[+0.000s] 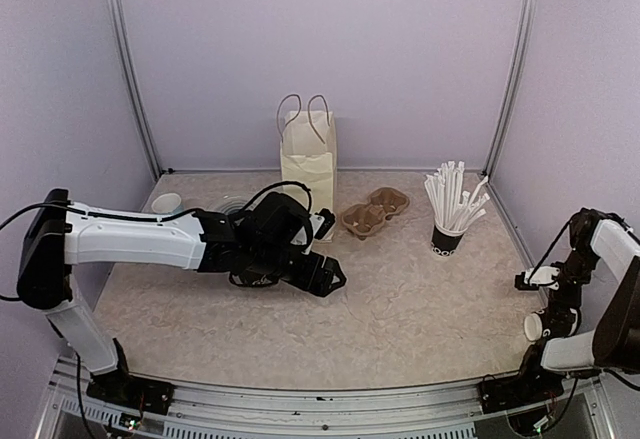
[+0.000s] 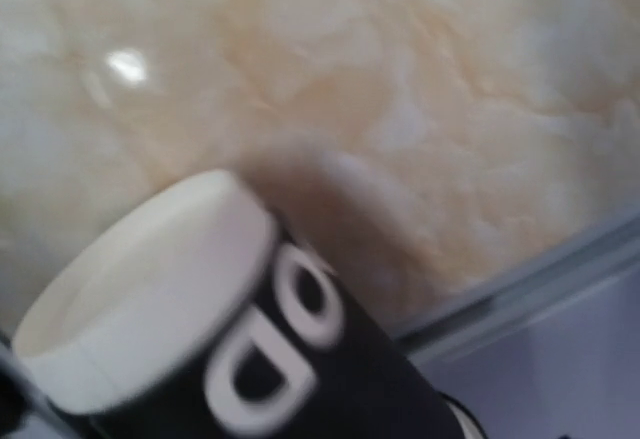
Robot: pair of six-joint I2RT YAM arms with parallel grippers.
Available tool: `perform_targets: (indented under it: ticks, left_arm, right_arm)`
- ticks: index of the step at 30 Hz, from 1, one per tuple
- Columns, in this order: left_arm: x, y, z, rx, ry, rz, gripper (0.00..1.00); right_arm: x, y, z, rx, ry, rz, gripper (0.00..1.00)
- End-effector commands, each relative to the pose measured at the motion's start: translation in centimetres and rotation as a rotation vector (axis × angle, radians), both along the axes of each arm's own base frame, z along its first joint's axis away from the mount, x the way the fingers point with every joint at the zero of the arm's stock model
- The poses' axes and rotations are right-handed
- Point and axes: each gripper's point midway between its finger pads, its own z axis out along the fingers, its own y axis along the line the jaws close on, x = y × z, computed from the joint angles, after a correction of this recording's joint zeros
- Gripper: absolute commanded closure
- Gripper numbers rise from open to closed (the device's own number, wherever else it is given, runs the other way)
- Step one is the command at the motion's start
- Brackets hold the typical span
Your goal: Pack the takeout coffee
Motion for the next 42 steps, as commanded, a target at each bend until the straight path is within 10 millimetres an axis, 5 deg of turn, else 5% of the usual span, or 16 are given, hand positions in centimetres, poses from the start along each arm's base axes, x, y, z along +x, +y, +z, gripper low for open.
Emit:
perform_targets:
  ticks: [1, 7, 17, 25, 42]
  left_arm:
    - [0.2, -0.5, 1.7, -0.057, -0.021, -0.032, 0.18]
    - [0.1, -0.9, 1.4, -0.064, 0.004, -0.038, 0.18]
    - [0.4, -1.2, 1.4, -0.053, 0.014, -0.040, 0.18]
    - [0.6, -1.5, 1.2, -0.060, 0.022, -0.059, 0.17]
    - [1.1, -1.1, -0.3, -0.059, 0.042, -0.084, 0.18]
  right_arm:
    - [1.0, -2.2, -0.3, -0.126, 0.021, 0.315, 0.02]
    - [2.6, -2.7, -1.0, -0.153, -0.050, 0.328, 0.02]
    - [0.3, -2.9, -4.0, -0.170, 0.039, 0.225, 0.01]
    - [2.5, -2.7, -1.9, -0.121, -0.092, -0.030, 0.01]
    - [-1.7, -4.2, -2.7, -0.250, -0.024, -0.464, 0.01]
